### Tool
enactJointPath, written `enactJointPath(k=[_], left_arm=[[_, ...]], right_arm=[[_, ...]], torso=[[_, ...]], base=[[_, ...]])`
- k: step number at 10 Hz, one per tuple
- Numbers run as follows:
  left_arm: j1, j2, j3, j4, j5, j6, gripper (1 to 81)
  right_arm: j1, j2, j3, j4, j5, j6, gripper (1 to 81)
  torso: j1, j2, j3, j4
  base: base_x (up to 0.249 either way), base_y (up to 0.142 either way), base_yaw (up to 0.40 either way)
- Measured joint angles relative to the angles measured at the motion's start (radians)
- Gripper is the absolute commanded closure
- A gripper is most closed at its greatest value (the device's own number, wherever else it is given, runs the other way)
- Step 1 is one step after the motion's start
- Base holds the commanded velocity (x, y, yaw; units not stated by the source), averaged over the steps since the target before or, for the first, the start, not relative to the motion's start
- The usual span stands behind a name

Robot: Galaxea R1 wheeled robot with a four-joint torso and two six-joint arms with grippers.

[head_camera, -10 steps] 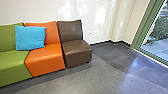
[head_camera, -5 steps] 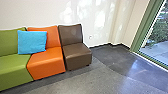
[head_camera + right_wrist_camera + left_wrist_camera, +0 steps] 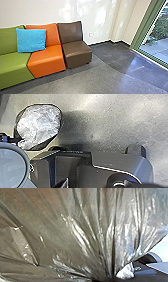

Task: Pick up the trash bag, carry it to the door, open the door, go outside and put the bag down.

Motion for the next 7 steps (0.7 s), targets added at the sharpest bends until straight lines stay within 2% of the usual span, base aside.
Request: enactJointPath(k=[3,7], left_arm=[[-0.003,0.0,0.002,0.0,-0.003,0.003,81.1],[0.01,-0.001,0.001,0.0,-0.019,0.004,81.1]], right_arm=[[-0.003,0.008,0.0,0.0,0.004,-0.007,1.0],[-0.004,0.008,0.004,0.0,0.003,-0.008,1.0]], torso=[[-0.061,0.097,0.008,0.0],[-0.137,0.214,0.121,0.0]], base=[[0.0,0.0,0.0],[0.0,0.0,0.0]])
